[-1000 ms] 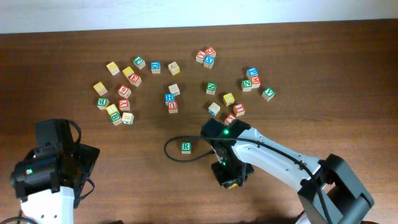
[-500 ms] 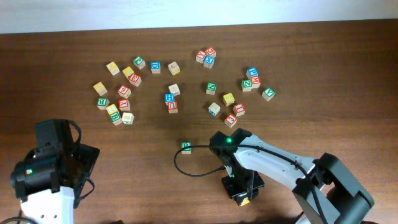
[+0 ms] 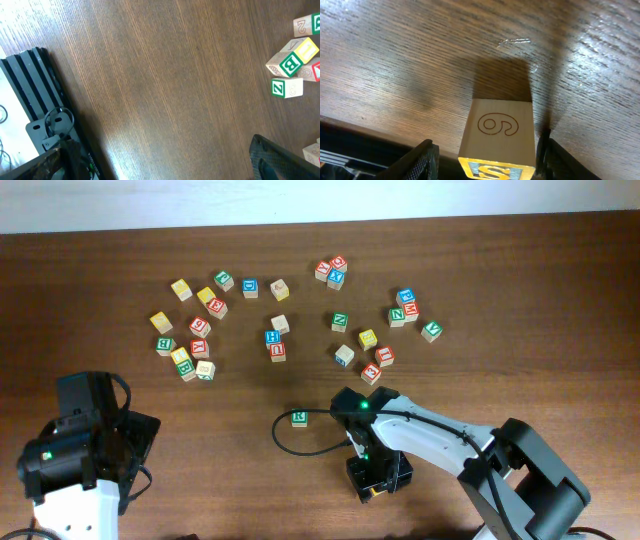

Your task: Spell out RSS

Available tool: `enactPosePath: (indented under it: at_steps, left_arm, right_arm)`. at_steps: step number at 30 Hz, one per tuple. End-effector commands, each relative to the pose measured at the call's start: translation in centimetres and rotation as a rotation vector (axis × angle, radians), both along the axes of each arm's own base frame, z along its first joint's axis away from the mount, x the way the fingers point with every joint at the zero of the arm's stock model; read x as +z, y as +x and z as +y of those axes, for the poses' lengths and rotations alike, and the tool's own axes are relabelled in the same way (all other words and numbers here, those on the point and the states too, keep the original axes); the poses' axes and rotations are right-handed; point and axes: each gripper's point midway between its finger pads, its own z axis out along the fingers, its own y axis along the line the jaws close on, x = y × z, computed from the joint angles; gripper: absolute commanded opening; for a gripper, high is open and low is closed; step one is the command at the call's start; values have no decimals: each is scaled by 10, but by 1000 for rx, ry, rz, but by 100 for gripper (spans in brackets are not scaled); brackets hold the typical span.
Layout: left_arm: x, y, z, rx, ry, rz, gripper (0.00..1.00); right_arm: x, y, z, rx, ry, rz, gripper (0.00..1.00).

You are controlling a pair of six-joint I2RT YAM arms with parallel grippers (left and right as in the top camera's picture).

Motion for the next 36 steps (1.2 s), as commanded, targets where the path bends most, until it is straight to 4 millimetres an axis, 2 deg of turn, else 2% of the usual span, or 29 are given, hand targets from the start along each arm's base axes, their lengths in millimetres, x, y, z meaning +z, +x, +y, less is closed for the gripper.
enactPosePath:
  at_steps: [1, 5, 7, 12, 14, 16, 18, 20, 22, 25, 28, 36]
  left_arm:
    - [4, 1, 2, -7, 9, -7, 99]
    - [4, 1, 2, -7, 10, -7, 99]
    - [4, 1, 2, -7, 9, -7, 99]
    - [4, 1, 2, -7, 9, -7, 99]
    - [4, 1, 2, -7, 9, -7, 99]
    - [4, 1, 2, -7, 9, -7, 99]
    - [4, 1, 2, -7, 9, -7, 99]
    - [4, 1, 2, -7, 9, -7, 99]
    - [4, 1, 2, -7, 9, -7, 99]
    - [4, 1, 2, -7, 9, -7, 99]
    - [4, 1, 2, -7, 9, -7, 99]
    - [4, 1, 2, -7, 9, -7, 99]
  right_arm:
    - [5, 12, 7, -37, 17, -13, 59]
    - [21, 35, 9, -83, 34, -41, 62]
    - [33, 44, 7, -100, 27, -51, 67]
    - [85, 73, -12, -134, 1, -200, 80]
    - [108, 74, -17, -143, 27, -268, 83]
    - [134, 65, -22, -143, 75, -330, 87]
    - [143, 51, -25, -130, 100, -359, 86]
    - [137, 42, -21, -120, 118, -374, 83]
    - [122, 37, -17, -90, 112, -384, 81]
    - [87, 39, -17, -138, 24, -414, 79]
    - [53, 29, -14, -187, -45, -372, 76]
    - [16, 8, -3, -73, -140, -301, 76]
